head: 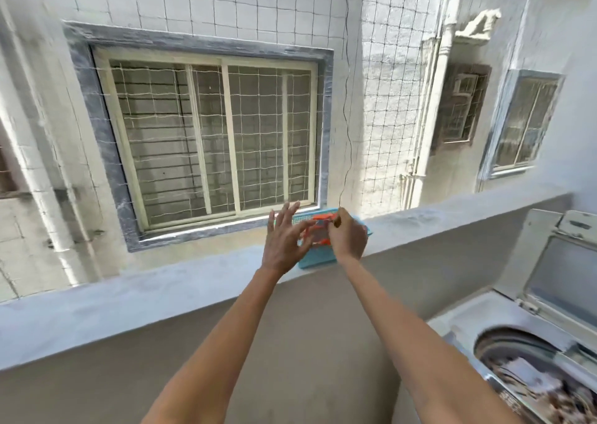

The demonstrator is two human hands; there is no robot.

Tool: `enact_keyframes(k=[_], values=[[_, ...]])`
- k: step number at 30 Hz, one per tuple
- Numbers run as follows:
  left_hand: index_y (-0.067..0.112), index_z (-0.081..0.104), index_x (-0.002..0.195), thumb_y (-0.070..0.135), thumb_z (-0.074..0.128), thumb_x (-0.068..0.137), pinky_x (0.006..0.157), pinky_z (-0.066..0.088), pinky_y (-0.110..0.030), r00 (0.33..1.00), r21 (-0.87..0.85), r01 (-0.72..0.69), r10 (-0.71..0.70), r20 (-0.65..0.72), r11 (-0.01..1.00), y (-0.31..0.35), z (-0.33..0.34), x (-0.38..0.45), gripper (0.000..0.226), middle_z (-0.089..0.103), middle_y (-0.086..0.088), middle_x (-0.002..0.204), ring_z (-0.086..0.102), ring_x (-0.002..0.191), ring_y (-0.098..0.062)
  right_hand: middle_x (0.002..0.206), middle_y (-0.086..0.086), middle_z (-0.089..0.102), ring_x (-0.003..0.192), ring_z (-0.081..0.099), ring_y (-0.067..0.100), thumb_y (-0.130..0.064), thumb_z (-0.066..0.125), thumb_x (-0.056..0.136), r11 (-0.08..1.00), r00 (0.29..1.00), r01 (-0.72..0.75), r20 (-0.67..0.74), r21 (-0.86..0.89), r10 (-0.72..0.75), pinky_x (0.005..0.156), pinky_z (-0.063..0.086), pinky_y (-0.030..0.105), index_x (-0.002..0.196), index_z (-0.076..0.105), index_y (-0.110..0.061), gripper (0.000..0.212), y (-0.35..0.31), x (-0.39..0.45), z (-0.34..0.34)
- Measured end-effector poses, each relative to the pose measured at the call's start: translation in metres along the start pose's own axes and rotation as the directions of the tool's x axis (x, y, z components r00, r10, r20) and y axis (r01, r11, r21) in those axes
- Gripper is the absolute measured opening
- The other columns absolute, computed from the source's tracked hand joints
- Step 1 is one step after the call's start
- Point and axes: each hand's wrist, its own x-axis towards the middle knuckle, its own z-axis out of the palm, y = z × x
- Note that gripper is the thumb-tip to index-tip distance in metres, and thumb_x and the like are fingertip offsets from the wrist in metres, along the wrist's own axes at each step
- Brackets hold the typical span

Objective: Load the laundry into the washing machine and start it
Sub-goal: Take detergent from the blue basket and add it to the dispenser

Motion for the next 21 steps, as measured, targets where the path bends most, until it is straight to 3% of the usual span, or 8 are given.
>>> enact_keyframes(k=[4,8,11,15,17,21], values=[[0.029,0.063,0.119,0.035,0.066,0.083,0.114,0.014,-0.054,0.997,-0.048,0.043,-0.04,0.059,0.998,-0.005,-0.003,0.0,0.036,0.04,-0.011,0.147,0.027,0.141,-0.034,0.083,0.009,0.07,0.083,0.061,0.03,-0.021,0.059,0.086,0.993,0.995,-0.098,0.007,0.068,0.097,0.077,0.028,0.03,0.082,0.06,-0.015,0.007,-0.008,-0.004,0.008],[0.028,0.062,0.12,0.037,0.063,0.085,0.115,0.01,-0.051,0.995,-0.066,0.056,-0.051,0.083,0.996,-0.003,-0.002,-0.002,0.036,0.038,-0.009,0.148,0.024,0.143,-0.032,0.082,0.008,0.07,0.084,0.062,0.028,-0.019,0.06,0.084,0.942,0.966,-0.256,0.015,0.215,0.259,0.094,0.037,0.035,0.072,0.055,-0.019,0.013,-0.017,-0.004,0.001],[0.028,0.062,0.12,0.047,0.054,0.085,0.115,0.01,-0.051,0.992,-0.103,0.1,-0.091,0.088,0.99,-0.001,-0.003,-0.002,0.041,0.039,-0.01,0.147,0.025,0.143,-0.031,0.088,0.009,0.071,0.089,0.061,0.03,-0.022,0.06,0.084,0.878,0.918,-0.384,0.017,0.287,0.396,0.095,0.035,0.037,0.073,0.054,-0.018,0.013,-0.017,-0.003,-0.006],[0.023,0.064,0.118,0.038,0.059,0.09,0.117,0.01,-0.048,0.975,-0.159,0.203,-0.184,0.124,0.966,0.007,-0.005,0.001,0.033,0.04,-0.007,0.147,0.024,0.143,-0.027,0.091,0.008,0.069,0.082,0.055,0.026,-0.024,0.063,0.084,0.803,0.867,-0.469,0.018,0.368,0.498,0.094,0.034,0.036,0.077,0.054,-0.016,0.014,-0.01,-0.002,-0.019],[0.018,0.067,0.114,0.031,0.057,0.092,0.115,0.017,-0.042,0.953,-0.252,0.298,-0.275,0.124,0.921,0.014,-0.007,0.004,0.028,0.044,-0.007,0.143,0.03,0.139,-0.026,0.09,0.008,0.068,0.081,0.055,0.026,-0.023,0.063,0.084,0.788,0.856,-0.482,0.012,0.384,0.517,0.095,0.034,0.036,0.079,0.056,-0.015,0.012,-0.009,-0.002,-0.028],[0.002,0.067,0.111,0.017,0.05,0.095,0.102,0.035,-0.032,0.871,-0.512,0.475,-0.465,0.158,0.716,0.032,-0.016,0.008,0.028,0.053,-0.011,0.131,0.046,0.123,-0.024,0.093,0.007,0.07,0.089,0.061,0.028,-0.027,0.064,0.083,0.729,0.816,-0.529,0.024,0.434,0.578,0.097,0.039,0.037,0.084,0.062,-0.014,0.014,-0.007,-0.001,-0.04]])
